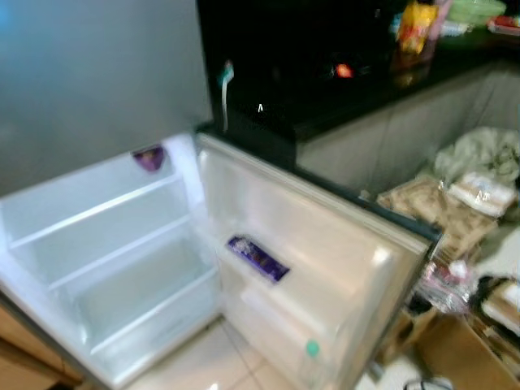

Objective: Restocking fridge

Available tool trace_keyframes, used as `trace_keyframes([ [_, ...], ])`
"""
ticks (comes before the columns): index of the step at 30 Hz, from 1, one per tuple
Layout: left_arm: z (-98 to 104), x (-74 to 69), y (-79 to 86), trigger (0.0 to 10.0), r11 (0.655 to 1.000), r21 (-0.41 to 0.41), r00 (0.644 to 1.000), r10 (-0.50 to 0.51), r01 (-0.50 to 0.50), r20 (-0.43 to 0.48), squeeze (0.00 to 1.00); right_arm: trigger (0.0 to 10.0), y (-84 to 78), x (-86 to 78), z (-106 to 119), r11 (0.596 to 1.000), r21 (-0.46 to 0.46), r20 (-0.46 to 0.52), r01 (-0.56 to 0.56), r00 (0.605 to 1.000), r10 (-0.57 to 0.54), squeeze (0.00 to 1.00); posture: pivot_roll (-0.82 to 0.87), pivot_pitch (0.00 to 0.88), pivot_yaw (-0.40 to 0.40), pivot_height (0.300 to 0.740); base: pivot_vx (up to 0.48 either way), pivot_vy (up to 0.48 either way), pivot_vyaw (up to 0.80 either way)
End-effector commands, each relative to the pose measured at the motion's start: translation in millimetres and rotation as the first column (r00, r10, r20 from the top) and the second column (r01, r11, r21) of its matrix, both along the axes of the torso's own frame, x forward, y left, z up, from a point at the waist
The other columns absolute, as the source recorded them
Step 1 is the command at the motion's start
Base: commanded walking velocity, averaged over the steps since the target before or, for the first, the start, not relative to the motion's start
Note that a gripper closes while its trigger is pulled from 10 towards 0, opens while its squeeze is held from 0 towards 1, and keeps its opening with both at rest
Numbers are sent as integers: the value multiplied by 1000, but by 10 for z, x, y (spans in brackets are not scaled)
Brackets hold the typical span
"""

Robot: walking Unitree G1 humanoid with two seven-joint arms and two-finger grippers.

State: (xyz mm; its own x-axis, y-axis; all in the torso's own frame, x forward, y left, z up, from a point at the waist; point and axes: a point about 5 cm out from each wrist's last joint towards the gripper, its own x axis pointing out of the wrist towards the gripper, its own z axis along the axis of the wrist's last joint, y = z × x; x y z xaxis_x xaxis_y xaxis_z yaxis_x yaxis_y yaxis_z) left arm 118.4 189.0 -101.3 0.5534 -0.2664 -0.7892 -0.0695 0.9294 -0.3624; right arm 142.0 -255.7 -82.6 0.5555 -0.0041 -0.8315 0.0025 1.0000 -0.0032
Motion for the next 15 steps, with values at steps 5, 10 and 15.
trace_keyframes([
  [5, -38, -92, -58, 10000, 1000, -16, 999, -17, 17, -42, 0, 10000, 2, -44, -20, 1000, -1, -19, 8, 1000, -8, 0, -72, 50, -1, 740, 0, -425, 0],
  [10, -40, -90, -47, 10000, 1000, -2, 999, -9, 9, -47, 0, 10000, -3, -40, -17, 1000, -2, -17, 10, 1000, -10, 0, -74, 48, 0, 740, 0, 0, 0],
  [15, -41, -90, -47, 10000, 1000, -2, 999, -1, 1, -48, 0, 10000, -6, -37, -16, 1000, -3, -17, 11, 1000, -11, 0, -75, 50, 0, 740, 0, 0, 0],
])
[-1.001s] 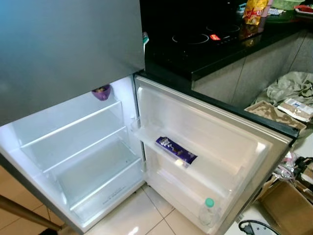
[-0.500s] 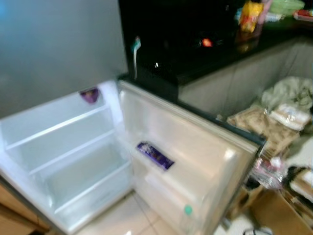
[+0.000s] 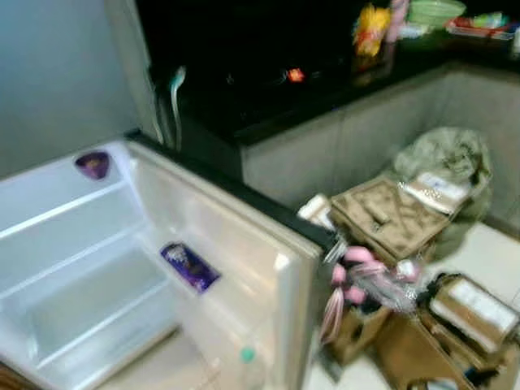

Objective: Restocking fridge

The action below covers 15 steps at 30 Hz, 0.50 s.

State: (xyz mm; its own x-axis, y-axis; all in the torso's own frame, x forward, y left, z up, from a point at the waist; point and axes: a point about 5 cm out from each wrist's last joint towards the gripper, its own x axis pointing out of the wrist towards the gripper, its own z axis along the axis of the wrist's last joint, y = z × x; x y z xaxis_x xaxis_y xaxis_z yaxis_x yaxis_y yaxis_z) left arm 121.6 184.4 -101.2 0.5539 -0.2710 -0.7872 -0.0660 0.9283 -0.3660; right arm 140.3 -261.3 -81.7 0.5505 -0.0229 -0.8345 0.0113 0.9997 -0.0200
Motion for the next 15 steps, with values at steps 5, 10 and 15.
trace_keyframes([
  [5, -60, -146, 13, 10000, 999, 42, 997, 20, -17, -78, 0, 10000, 57, -17, -28, 1000, 9, -13, 2, 1000, -1, 0, -75, 50, 0, 740, 0, 0, 0],
  [10, -65, -151, 29, 10000, 997, 65, 996, 34, -29, -84, 0, 10000, 67, -4, -27, 1000, 5, -13, 0, 1000, 0, 0, -75, 50, 0, 740, 0, 0, 0],
  [15, -65, -148, 37, 10000, 997, 70, 995, 44, -38, -87, 0, 10000, 36, 124, 37, 998, 22, 56, 53, 997, -54, 0, -75, 50, 0, 740, 0, 0, 0],
])
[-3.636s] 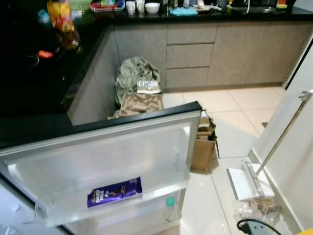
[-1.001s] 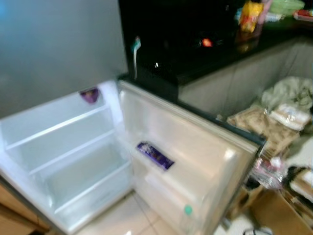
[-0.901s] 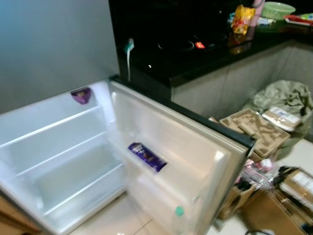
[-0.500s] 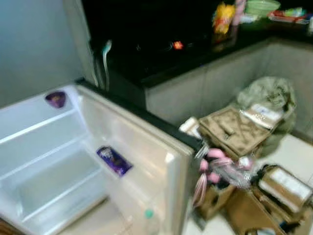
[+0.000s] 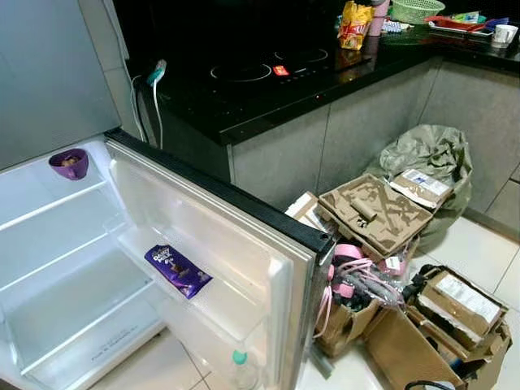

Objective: Restocking fridge

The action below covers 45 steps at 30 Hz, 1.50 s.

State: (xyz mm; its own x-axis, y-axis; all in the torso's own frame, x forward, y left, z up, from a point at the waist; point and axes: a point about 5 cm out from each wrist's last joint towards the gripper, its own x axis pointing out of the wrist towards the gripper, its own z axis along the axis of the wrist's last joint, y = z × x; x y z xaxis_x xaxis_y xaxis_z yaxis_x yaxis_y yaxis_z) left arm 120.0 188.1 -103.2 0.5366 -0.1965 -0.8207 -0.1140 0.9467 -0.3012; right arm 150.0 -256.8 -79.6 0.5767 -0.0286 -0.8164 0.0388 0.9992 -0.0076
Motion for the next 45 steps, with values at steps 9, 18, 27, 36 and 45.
trace_keyframes([
  [9, -49, -132, -12, 10000, 1000, 1, 998, 6, -6, -63, 0, 10000, 46, 260, 124, 991, 128, 125, 24, 991, -40, 0, -76, 49, -3, 740, 0, 0, 0],
  [18, -42, -96, 2, 10000, 1000, 26, 998, -10, 12, -65, 0, 10000, 74, 51, -5, 999, 32, -1, -3, 1000, 3, 0, -53, 49, 12, 740, 0, 0, 0],
  [27, -35, -57, -16, 10000, 999, 33, 998, -12, 14, -59, 0, 10000, 16, -157, -71, 1000, 15, -65, 19, 998, -18, 0, -47, 46, 1, 740, 0, 0, 0],
  [36, -51, -89, -46, 10000, 999, 42, 997, -27, 30, -78, 0, 10000, -28, -136, -52, 999, 5, -57, 36, 998, -36, 0, -55, 52, 4, 740, 0, 0, 0],
  [45, -53, -94, -10, 10000, 997, 69, 996, -10, 16, -86, 0, 10000, -35, -102, -36, 1000, 4, -51, 28, 998, -28, 0, -80, 46, -10, 740, 0, 0, 0],
])
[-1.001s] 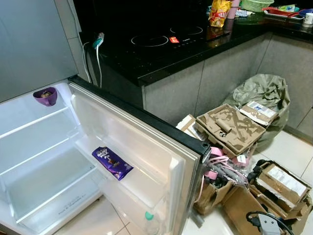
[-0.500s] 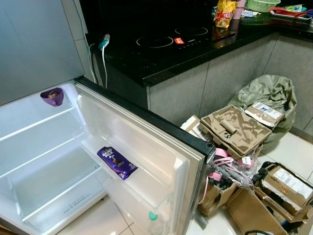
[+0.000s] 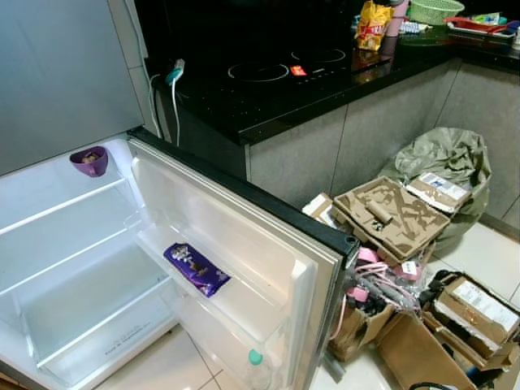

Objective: Restocking fridge

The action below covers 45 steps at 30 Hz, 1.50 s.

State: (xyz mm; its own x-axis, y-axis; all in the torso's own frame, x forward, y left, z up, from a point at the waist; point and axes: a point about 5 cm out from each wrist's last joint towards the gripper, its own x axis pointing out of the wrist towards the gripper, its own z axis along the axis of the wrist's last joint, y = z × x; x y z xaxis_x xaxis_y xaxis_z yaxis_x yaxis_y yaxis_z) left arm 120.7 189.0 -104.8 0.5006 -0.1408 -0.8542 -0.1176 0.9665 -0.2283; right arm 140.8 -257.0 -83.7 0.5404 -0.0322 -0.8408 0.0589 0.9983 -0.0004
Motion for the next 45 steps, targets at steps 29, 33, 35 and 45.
trace_keyframes([
  [29, -48, -142, -9, 10000, 998, 25, 997, -49, 50, -61, 0, 10000, -4, -76, -27, 1000, 4, -29, -4, 1000, 4, 0, -79, 53, -3, 740, -128, 0, 0],
  [33, -50, -149, -14, 10000, 998, 23, 997, -52, 54, -65, 0, 10000, -4, -77, -28, 1000, -1, -32, -10, 999, 10, 0, -79, 53, -3, 740, -351, 0, 0],
  [35, -52, -155, -19, 10000, 998, 23, 996, -56, 57, -66, 0, 10000, 1, -73, -28, 1000, -1, -31, -13, 999, 13, 0, -79, 53, -3, 740, -360, 0, 0],
  [45, -51, -152, -18, 10000, 997, 28, 995, -73, 75, -66, 0, 10000, 15, -77, -33, 1000, 0, -32, -16, 999, 16, 0, -79, 47, 0, 740, -352, 0, 0],
])
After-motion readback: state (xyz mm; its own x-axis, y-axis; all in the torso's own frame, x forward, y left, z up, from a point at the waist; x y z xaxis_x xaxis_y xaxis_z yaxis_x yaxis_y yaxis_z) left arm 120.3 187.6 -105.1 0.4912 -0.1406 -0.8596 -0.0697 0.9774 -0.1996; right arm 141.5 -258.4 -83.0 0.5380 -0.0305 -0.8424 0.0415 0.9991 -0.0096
